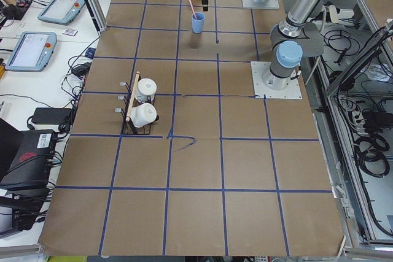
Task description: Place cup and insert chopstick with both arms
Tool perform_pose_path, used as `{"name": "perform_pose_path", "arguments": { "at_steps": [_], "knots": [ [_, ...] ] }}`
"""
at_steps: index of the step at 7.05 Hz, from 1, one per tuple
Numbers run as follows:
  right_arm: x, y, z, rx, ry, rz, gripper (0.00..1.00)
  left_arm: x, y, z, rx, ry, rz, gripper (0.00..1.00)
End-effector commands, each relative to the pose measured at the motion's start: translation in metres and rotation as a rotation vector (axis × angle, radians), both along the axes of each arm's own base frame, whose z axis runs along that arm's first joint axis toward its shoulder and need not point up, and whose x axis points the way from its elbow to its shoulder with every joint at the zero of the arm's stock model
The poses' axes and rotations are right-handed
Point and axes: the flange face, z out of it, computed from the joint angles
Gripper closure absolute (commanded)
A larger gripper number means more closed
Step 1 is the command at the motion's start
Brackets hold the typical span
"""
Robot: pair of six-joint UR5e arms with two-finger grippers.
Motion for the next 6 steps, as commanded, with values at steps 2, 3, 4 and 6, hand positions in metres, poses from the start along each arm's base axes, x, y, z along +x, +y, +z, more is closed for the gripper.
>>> {"name": "perform_pose_path", "arguments": {
  "at_steps": [2,3,4,6],
  "knots": [
    [-0.018,0.024,0.022,0.027,0.004,-0.001,0.0,0.006,-0.004,-0.016,0.036,-0.006,0.014,0.0],
    [-0.018,0.025,0.022,0.026,-0.007,0.0,0.0,0.017,-0.006,-0.028,0.061,-0.004,0.04,0.0],
    [-0.017,0.026,0.021,0.036,-0.008,0.001,0.0,0.028,-0.011,-0.03,0.05,0.001,0.072,0.0],
    [-0.019,0.037,0.027,0.054,0.017,0.007,0.0,0.029,-0.013,-0.018,-0.003,0.005,0.071,0.0]
  ]
}}
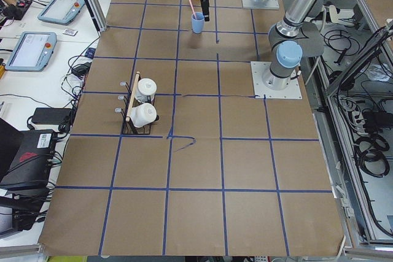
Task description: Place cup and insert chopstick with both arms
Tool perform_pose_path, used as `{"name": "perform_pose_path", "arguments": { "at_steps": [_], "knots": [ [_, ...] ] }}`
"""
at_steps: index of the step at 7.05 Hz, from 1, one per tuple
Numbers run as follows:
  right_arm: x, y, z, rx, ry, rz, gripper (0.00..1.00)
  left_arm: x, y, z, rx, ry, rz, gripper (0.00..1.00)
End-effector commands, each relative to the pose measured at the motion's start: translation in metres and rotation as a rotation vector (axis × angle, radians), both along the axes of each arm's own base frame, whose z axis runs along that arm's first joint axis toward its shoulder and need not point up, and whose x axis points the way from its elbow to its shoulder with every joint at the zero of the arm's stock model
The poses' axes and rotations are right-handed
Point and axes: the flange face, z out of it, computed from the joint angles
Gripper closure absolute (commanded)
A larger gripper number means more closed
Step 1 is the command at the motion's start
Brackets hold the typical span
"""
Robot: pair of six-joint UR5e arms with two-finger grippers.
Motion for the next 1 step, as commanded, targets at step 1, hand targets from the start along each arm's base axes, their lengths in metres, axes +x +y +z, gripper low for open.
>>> {"name": "perform_pose_path", "arguments": {
  "at_steps": [1],
  "knots": [
    [-0.001,0.0071,0.0047,0.005,0.014,0.004,0.0,0.0039,-0.0058,0.0071,-0.061,-0.006,0.007,0.0]
  ]
}}
